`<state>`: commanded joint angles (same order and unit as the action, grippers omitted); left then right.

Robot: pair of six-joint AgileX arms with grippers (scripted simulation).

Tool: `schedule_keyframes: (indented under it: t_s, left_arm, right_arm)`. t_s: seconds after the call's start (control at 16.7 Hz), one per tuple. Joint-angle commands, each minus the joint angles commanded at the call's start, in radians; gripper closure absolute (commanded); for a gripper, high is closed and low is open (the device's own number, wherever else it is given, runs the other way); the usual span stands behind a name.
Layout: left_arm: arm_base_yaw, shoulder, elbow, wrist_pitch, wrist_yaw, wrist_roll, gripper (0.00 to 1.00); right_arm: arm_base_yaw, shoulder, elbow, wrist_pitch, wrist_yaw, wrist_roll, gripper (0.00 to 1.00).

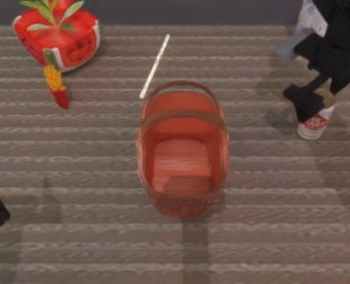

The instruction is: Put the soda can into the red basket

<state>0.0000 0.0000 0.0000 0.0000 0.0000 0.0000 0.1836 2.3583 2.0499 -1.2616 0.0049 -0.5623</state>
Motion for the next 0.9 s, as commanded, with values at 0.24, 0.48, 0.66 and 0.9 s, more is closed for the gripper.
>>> schedule_keyframes:
  t_s: [0.24,0.48,0.66,0.9]
  left_arm:
    - [0.0,0.0,0.0,0.0,0.0,0.0,0.0]
    - [0.0,0.0,0.0,0.0,0.0,0.0,0.0]
    - [0.0,0.0,0.0,0.0,0.0,0.0,0.0]
    - [0.0,0.0,0.0,0.0,0.0,0.0,0.0]
  right_arm:
    - [0.002,0.015,-0.09,0.106,0.0,0.002,0.0]
    - [0.002,0.016,-0.095,0.112,0.0,0.002,0.0]
    - [0.002,0.016,-0.095,0.112,0.0,0.002,0.23]
    - [0.002,0.016,-0.095,0.112,0.0,0.002,0.53]
